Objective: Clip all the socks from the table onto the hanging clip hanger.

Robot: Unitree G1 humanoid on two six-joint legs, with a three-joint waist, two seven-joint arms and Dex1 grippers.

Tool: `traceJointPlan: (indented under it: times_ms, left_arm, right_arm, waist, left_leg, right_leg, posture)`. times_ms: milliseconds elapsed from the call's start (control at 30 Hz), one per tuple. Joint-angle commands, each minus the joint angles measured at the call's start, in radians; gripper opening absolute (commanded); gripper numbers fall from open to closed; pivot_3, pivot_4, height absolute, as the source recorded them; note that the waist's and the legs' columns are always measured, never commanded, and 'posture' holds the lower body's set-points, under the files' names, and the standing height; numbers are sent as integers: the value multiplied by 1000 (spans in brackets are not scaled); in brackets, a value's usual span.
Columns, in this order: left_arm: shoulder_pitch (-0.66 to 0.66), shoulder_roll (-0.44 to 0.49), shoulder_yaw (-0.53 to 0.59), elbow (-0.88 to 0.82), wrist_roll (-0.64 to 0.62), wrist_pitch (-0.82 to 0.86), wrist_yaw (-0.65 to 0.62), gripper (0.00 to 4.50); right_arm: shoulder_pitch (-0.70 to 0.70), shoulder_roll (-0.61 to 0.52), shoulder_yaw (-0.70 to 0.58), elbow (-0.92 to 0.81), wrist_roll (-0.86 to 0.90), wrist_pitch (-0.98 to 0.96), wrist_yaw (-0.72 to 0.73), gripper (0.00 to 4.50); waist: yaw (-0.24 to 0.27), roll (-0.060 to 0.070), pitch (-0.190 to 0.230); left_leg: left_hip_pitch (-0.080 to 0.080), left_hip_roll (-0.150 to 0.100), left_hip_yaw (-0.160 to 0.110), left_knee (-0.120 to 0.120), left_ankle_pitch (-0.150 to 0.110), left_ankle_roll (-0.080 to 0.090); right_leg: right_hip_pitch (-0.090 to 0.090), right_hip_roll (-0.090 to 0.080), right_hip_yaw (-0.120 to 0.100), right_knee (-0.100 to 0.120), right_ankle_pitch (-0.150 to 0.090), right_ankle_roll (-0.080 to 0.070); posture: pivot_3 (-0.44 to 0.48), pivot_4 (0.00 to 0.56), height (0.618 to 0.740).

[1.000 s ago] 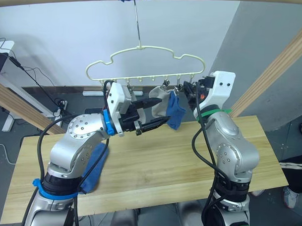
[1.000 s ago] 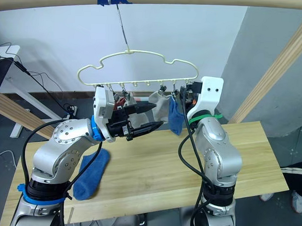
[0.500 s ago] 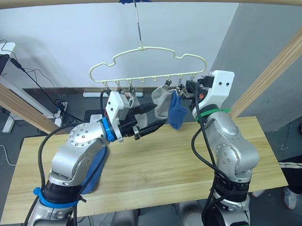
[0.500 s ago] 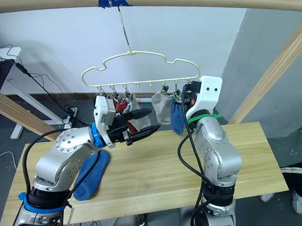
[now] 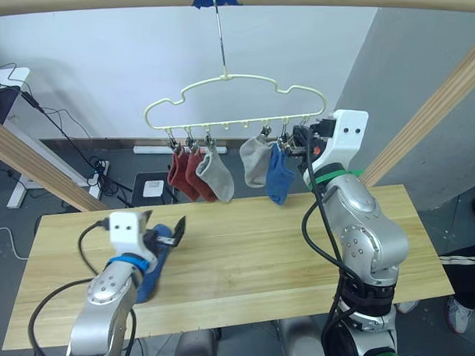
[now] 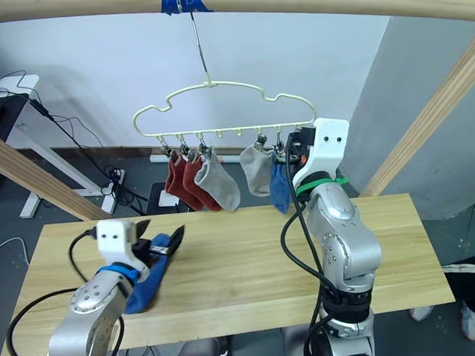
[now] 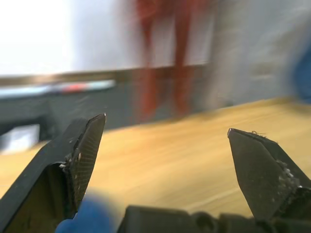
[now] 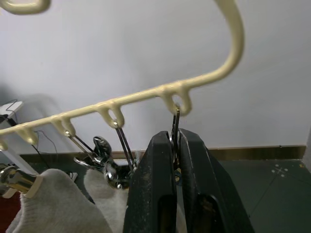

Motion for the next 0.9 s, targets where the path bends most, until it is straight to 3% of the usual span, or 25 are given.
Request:
traceJointPlan:
  times_ms: [33, 200, 667, 767, 900]
  left_arm:
    - [38, 5, 44, 42, -2, -9, 5, 4436]
    - [36, -7, 92, 141, -33, 20, 16, 4436]
    - [9, 3, 27, 230, -18, 135, -16, 4436]
    - [15, 3, 27, 235, -14, 135, -12, 3883]
    - [22, 6, 21, 226, -19, 128, -34, 2810]
  right_arm:
    - [-18, -3, 6, -21, 15, -20, 7, 0]
    - [-19, -5, 9, -20, 17, -20, 7, 0]
    - [-16, -8, 24, -22, 18, -20, 11, 0]
    - [-17, -6, 26, -21, 18, -19, 10, 0]
    - [-18, -7, 26, -19, 18, -19, 10, 0]
  waist:
    - [0, 0, 0]
    - [1, 0, 0]
    - [-1, 2, -9]
    - [-1, 3, -12]
    - [-3, 5, -15]
  left_leg:
    - [0, 0, 0, 0, 0, 0]
    - [0, 0, 0, 0, 0, 0]
    - [0, 0, 0, 0, 0, 0]
    - [1, 0, 0, 0, 0, 0]
    - [1, 0, 1, 0, 0, 0]
  right_leg:
    - [0, 0, 0, 0, 0, 0]
    - [0, 0, 0, 0, 0, 0]
    - [0, 0, 0, 0, 0, 0]
    - [0, 0, 0, 0, 0, 0]
    - [0, 0, 1, 0, 0, 0]
  posture:
    - [-262, 249, 740]
    - [-262, 248, 740]
    - [-268, 238, 740]
    - [-270, 236, 740]
    - [-270, 239, 740]
